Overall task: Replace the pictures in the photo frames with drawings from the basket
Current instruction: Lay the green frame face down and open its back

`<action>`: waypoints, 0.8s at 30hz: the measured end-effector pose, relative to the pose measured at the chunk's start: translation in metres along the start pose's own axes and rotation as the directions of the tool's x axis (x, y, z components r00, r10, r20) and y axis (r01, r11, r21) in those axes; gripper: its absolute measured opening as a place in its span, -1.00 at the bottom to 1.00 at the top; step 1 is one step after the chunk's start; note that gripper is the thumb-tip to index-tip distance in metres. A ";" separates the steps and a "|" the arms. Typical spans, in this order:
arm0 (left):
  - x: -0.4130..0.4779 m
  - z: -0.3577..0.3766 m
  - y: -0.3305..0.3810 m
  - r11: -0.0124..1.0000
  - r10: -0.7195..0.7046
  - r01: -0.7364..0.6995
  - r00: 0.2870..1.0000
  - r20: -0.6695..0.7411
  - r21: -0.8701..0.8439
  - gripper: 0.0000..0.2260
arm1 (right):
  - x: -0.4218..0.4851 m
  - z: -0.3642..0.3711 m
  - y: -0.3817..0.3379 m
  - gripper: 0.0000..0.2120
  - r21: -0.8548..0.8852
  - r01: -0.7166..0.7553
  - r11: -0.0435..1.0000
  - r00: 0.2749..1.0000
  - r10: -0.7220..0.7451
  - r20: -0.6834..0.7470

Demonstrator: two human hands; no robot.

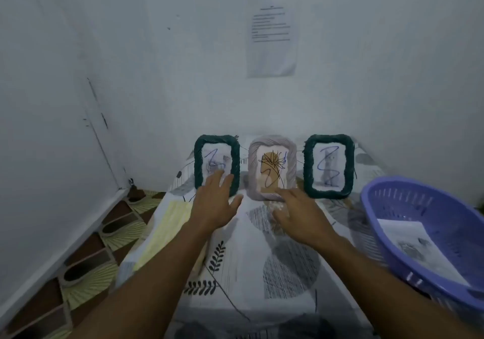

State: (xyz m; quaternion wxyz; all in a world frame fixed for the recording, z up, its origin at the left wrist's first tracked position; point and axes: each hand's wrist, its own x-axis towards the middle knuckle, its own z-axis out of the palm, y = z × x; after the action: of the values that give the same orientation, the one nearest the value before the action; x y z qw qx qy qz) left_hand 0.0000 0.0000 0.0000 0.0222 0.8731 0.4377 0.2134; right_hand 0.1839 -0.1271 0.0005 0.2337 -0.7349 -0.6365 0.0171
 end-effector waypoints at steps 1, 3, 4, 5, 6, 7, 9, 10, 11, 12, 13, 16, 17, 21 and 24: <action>0.009 0.000 -0.005 1.000 0.006 -0.006 0.999 -0.033 0.008 -0.45 | 0.007 0.004 -0.001 -0.52 0.019 0.002 1.000 1.000 -0.002 -0.011; 0.032 -0.003 -0.015 1.000 0.003 0.000 0.994 -0.107 0.024 -0.45 | 0.022 0.009 -0.005 -0.53 0.056 -0.003 0.998 0.999 0.005 -0.036; 0.046 -0.007 -0.019 0.999 0.008 -0.003 0.992 -0.127 0.043 -0.45 | 0.028 0.011 -0.008 -0.52 0.070 -0.012 0.997 0.999 0.014 -0.030; 0.059 -0.010 -0.022 0.998 0.003 0.007 0.991 -0.137 0.069 -0.44 | 0.034 0.013 -0.009 -0.52 0.083 -0.022 0.996 0.999 0.025 -0.036; 0.072 -0.011 -0.024 0.995 -0.001 0.014 0.991 -0.134 0.095 -0.42 | 0.038 0.014 -0.010 -0.52 0.093 -0.027 0.995 0.999 0.032 -0.044; 0.083 -0.011 -0.027 0.992 -0.003 0.019 0.992 -0.124 0.124 -0.40 | 0.041 0.015 -0.011 -0.52 0.096 -0.030 0.995 0.998 0.034 -0.050; 0.102 -0.010 -0.031 0.988 -0.019 0.031 0.996 -0.084 0.151 -0.36 | 0.044 0.015 -0.012 -0.52 0.087 -0.009 0.996 0.999 0.013 -0.046; 0.107 -0.010 -0.031 0.988 -0.036 0.044 0.998 -0.053 0.149 -0.35 | 0.045 0.015 -0.010 -0.52 0.082 0.000 0.997 0.999 0.003 -0.040; 0.110 -0.009 -0.031 0.988 -0.047 0.052 0.998 -0.037 0.147 -0.35 | 0.046 0.015 -0.008 -0.52 0.084 0.004 0.996 0.999 -0.001 -0.036; 0.112 -0.009 -0.030 0.988 -0.046 0.051 0.998 -0.038 0.147 -0.36 | 0.047 0.014 -0.006 -0.51 0.088 0.005 0.996 0.999 -0.002 -0.037; 0.110 -0.010 -0.028 0.986 -0.043 0.051 0.998 -0.051 0.159 -0.39 | 0.047 0.013 -0.004 -0.51 0.092 0.006 0.996 0.999 -0.003 -0.041; 0.098 -0.014 -0.023 0.978 -0.050 0.068 0.994 -0.095 0.197 -0.51 | 0.042 0.008 -0.001 -0.51 0.097 0.025 0.995 0.997 -0.019 -0.068; 0.092 -0.013 -0.023 0.979 -0.057 0.076 0.993 -0.101 0.191 -0.54 | 0.039 0.006 -0.001 -0.51 0.095 0.032 0.995 0.997 -0.025 -0.072; 0.092 -0.020 -0.020 0.988 -0.014 0.035 0.989 -0.144 0.148 -0.46 | 0.029 -0.004 -0.004 -0.50 0.095 0.045 0.994 0.998 -0.040 -0.053; 0.114 -0.023 -0.021 0.980 -0.045 0.051 0.998 -0.035 0.192 -0.36 | 0.028 -0.008 0.001 -0.52 0.078 0.054 0.995 0.997 -0.050 -0.050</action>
State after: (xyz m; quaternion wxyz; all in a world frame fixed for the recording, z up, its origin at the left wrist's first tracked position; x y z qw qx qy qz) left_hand 0.0349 0.0982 0.0566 -0.0638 0.8570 0.4776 0.1826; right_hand 0.1928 -0.1031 0.0147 0.2785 -0.7084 -0.6482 0.0186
